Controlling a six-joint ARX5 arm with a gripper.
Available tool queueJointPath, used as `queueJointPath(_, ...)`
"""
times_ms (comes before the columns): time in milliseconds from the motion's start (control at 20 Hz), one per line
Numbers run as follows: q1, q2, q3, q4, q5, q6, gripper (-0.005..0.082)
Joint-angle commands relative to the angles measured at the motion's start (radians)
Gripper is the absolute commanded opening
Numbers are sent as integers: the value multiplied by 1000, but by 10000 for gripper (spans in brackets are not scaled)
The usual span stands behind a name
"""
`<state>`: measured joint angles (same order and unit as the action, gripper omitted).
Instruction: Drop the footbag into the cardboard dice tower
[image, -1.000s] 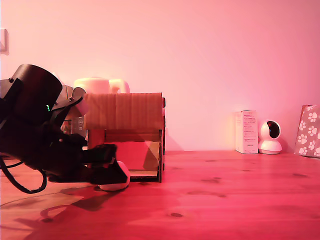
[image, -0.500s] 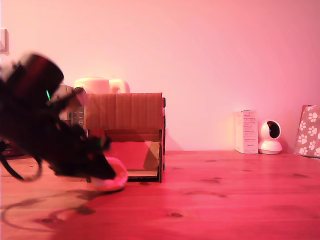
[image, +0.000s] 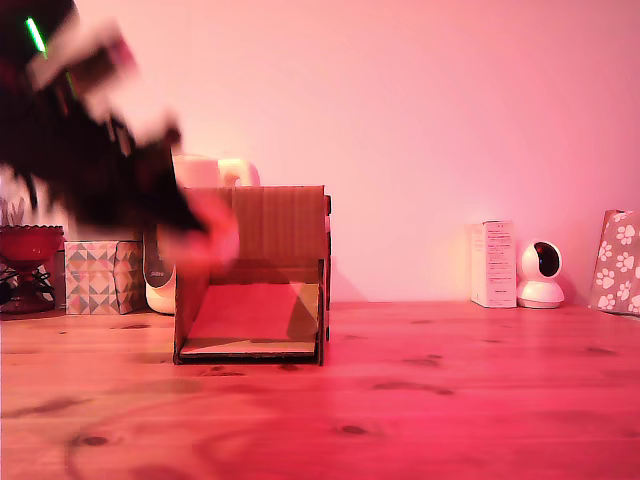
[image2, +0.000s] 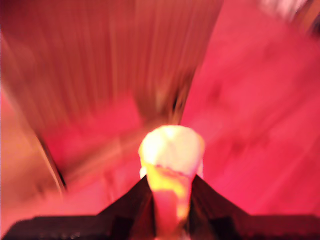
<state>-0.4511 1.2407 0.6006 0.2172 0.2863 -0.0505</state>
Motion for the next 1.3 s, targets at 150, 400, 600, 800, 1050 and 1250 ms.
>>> queueJointPath(150, -3, -99, -6, 180, -7, 2, 79)
queueJointPath(400, -2, -41, 99, 141, -19, 6, 77)
queueJointPath(600, 4, 64, 262, 5, -24, 6, 77)
queueJointPath(800, 10, 217, 450, -158, -26, 14, 77)
queueJointPath(1050, 16, 382, 579, -177, -34, 60, 77)
queueJointPath(1250, 32, 431, 597, -172, -34, 89, 77)
